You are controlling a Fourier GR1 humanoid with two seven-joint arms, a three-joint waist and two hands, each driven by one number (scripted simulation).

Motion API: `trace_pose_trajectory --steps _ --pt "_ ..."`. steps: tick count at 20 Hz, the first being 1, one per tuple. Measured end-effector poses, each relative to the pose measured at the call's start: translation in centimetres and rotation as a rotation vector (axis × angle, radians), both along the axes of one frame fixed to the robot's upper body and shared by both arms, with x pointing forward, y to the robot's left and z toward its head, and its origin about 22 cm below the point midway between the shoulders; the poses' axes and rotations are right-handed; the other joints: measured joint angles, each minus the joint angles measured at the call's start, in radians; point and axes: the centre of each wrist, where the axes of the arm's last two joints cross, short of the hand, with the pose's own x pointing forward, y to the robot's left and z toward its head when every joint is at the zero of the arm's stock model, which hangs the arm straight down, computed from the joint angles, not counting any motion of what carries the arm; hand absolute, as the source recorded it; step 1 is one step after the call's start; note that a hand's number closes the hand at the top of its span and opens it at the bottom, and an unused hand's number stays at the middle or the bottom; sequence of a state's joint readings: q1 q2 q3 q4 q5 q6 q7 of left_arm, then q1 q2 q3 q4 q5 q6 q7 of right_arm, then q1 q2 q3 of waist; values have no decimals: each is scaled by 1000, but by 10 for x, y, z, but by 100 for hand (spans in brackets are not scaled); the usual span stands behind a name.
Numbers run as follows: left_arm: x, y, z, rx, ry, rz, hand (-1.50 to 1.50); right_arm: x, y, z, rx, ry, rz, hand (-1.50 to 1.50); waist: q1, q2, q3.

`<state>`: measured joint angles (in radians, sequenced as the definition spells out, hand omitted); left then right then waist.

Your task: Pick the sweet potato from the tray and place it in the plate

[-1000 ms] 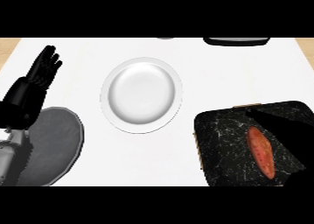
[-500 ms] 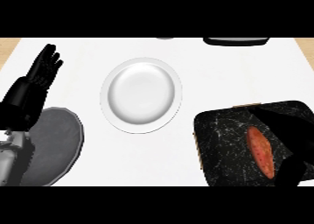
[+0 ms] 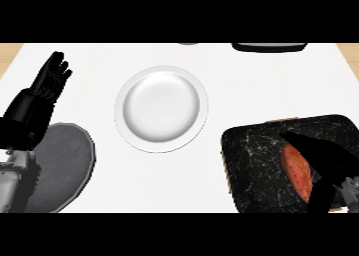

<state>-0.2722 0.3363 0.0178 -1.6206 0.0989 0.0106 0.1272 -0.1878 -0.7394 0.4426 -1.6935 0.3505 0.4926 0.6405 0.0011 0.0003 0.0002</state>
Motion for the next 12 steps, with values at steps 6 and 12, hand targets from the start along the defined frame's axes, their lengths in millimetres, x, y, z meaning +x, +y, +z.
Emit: trace_pose_trajectory --steps 6,12 --pt "0 2 -8 -3 3 -9 0 1 -11 -27 -29 27 -14 -150 -1 0 0" --pt "-1 3 -3 -3 6 -6 0 2 -1 -35 -36 -59 -4 150 -3 -4 -5"
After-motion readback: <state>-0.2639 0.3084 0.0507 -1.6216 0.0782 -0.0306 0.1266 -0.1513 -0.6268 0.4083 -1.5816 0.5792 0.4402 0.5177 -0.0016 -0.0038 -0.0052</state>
